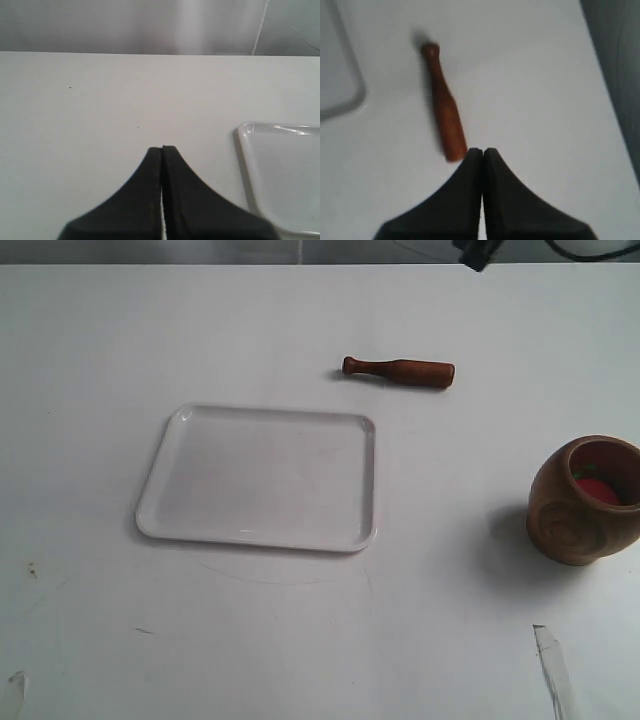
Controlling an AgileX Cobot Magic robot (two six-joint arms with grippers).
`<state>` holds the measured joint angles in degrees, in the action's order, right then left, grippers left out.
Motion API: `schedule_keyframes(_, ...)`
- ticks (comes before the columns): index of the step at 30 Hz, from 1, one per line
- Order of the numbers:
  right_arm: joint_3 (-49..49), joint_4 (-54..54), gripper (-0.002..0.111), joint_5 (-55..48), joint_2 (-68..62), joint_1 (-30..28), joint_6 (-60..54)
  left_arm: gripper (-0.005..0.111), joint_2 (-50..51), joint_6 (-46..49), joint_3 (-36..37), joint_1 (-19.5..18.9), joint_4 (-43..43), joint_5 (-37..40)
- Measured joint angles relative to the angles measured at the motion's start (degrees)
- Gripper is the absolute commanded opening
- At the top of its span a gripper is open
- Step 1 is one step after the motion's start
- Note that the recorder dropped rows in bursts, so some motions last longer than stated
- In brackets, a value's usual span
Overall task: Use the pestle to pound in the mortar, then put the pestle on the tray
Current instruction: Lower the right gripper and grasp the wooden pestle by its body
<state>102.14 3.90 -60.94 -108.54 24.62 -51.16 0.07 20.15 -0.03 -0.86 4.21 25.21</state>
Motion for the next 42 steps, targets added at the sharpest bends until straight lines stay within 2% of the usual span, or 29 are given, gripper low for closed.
schedule_keyframes(4, 1.9, 3.2, 0.001, 6.2, -1.0, 2.7, 0.3, 0.000, 0.0, 0.0, 0.0, 0.0, 0.0, 0.0)
schedule_keyframes(6, 2.2, 3.4, 0.007, 7.2, -1.7, 4.1, 0.5, 0.000, 0.0, 0.0, 0.0, 0.0, 0.0, 0.0)
schedule_keyframes(12, 2.3, -0.8, 0.043, 4.6, -9.6, 6.7, -2.4, 0.000, 0.0, 0.0, 0.0, 0.0, 0.0, 0.0)
schedule_keyframes(14, 2.3, -0.8, 0.049, 4.3, -13.0, 6.8, -3.6, 0.000, 0.0, 0.0, 0.0, 0.0, 0.0, 0.0)
schedule_keyframes(21, 2.2, -0.8, 0.049, 4.2, -19.9, 6.8, -6.3, 0.000, 0.0, 0.0, 0.0, 0.0, 0.0, 0.0)
schedule_keyframes(30, 2.6, -1.9, 0.049, 8.3, -22.1, 6.8, -7.0, 0.000, 0.0, 0.0, 0.0, 0.0, 0.0, 0.0)
schedule_keyframes(42, 9.9, -2.0, 0.047, 8.0, -28.8, 6.8, -7.0, 0.000, 0.0, 0.0, 0.0, 0.0, 0.0, 0.0)
